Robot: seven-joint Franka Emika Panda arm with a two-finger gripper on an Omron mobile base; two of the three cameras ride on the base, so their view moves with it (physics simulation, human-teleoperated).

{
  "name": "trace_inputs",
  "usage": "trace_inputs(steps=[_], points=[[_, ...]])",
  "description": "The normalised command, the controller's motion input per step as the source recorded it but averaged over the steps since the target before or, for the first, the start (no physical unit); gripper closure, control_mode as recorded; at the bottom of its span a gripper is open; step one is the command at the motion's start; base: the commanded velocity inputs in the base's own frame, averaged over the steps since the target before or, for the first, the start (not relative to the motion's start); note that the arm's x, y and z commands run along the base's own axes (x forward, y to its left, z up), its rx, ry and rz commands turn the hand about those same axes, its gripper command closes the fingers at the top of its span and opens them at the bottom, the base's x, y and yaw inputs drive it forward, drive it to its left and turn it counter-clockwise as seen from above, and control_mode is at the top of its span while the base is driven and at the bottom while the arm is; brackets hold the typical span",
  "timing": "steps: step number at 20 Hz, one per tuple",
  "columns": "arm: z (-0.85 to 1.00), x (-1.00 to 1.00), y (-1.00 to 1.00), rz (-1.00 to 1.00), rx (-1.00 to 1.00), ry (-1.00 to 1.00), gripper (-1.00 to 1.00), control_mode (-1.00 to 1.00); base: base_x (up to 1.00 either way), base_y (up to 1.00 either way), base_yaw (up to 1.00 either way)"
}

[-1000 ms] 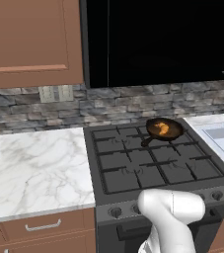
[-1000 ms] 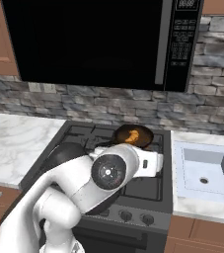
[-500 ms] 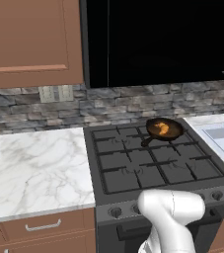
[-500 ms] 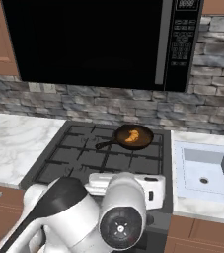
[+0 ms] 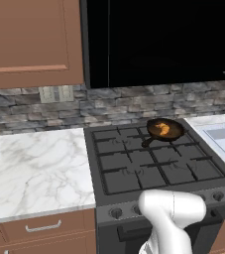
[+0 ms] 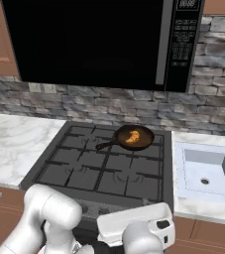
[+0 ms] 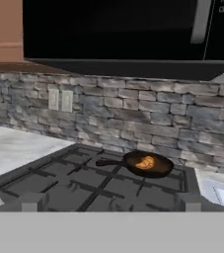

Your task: Pick the croissant and place it on the pan. Then turn on the stove to warm the croissant.

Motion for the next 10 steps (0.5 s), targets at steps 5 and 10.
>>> trace_inputs(steps=[5, 10], points=[[-0.84, 0.00, 0.00, 0.21, 0.00, -0.33, -1.00, -1.00, 0.00, 0.00, 0.00], [-0.84, 0.00, 0.00, 0.20, 0.00, -0.30, -1.00, -1.00, 0.00, 0.00, 0.00]])
